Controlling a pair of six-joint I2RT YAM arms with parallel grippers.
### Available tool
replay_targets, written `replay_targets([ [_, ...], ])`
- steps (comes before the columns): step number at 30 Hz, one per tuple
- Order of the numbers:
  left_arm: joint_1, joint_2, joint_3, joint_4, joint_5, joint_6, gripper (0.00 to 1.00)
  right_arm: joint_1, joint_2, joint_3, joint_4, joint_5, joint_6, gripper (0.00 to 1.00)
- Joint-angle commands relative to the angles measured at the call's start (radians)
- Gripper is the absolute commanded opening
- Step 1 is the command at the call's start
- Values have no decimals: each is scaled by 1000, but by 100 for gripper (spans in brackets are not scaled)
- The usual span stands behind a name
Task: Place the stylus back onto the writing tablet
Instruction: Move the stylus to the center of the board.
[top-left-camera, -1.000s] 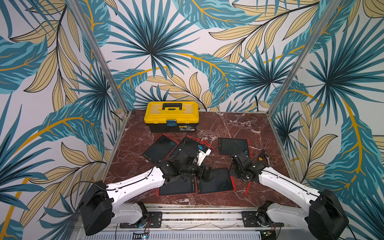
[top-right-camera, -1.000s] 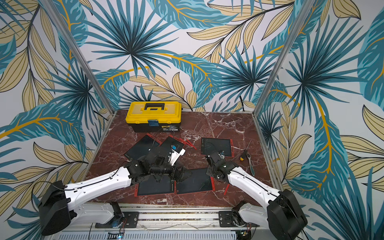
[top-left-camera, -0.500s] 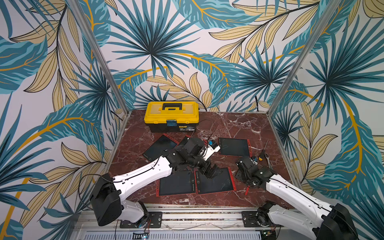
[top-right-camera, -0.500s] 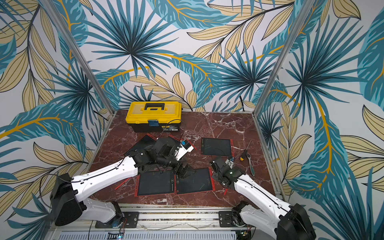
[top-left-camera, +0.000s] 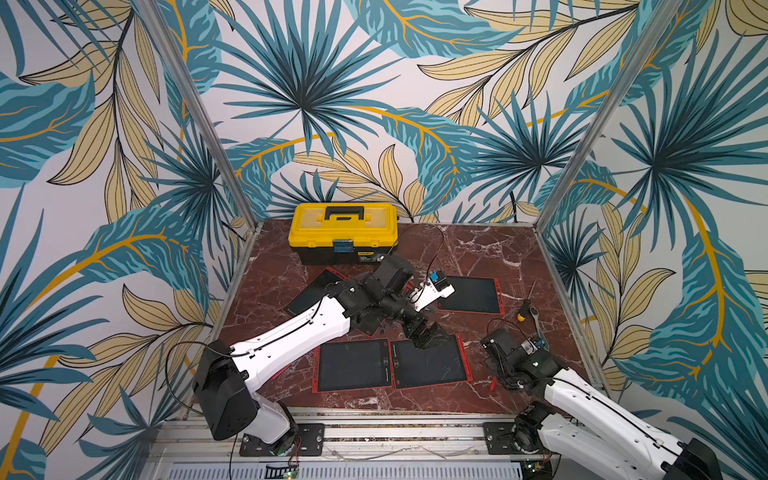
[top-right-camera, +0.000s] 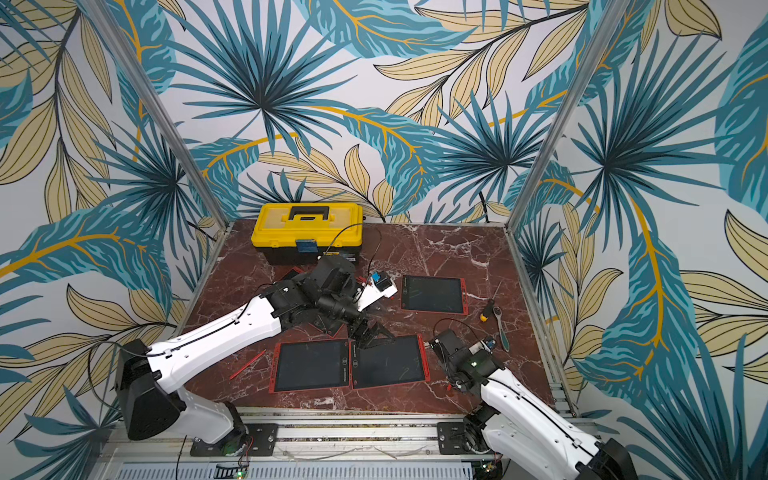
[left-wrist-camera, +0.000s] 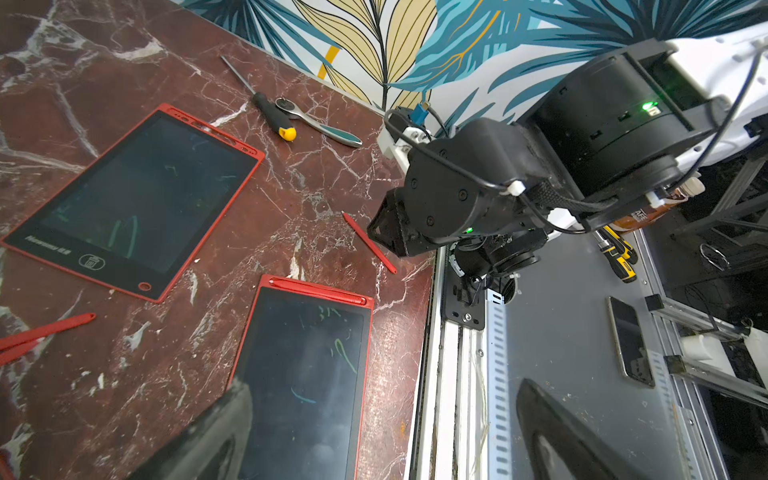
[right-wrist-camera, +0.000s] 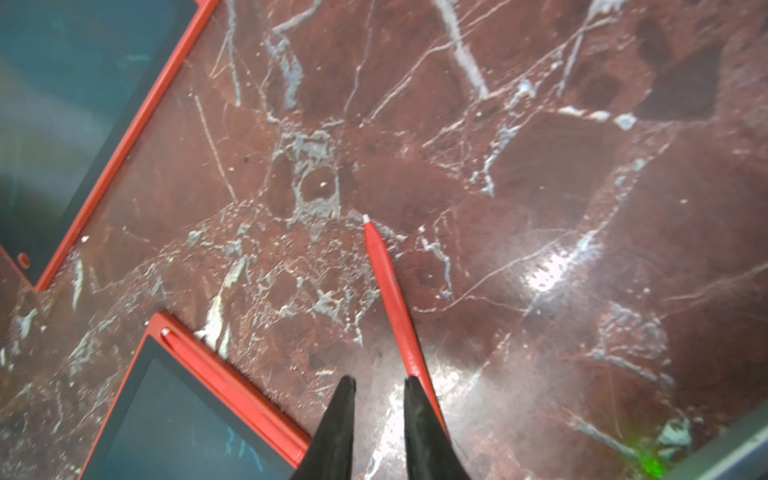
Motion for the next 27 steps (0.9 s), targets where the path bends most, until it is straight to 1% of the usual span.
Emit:
replay_targets([
  [1, 4, 15, 35, -28, 44, 34, 99, -4, 8, -24, -30, 46, 52, 30],
  [15, 6, 7, 31, -28, 36, 29, 100, -48, 76, -70, 91, -9, 20, 30],
  [22, 6, 15, 39, -28, 44, 14, 100, -64, 118, -58, 119, -19, -6, 29],
  [27, 8, 4, 38, -28, 29, 15, 100, -66, 171, -44, 164, -29, -23, 29],
])
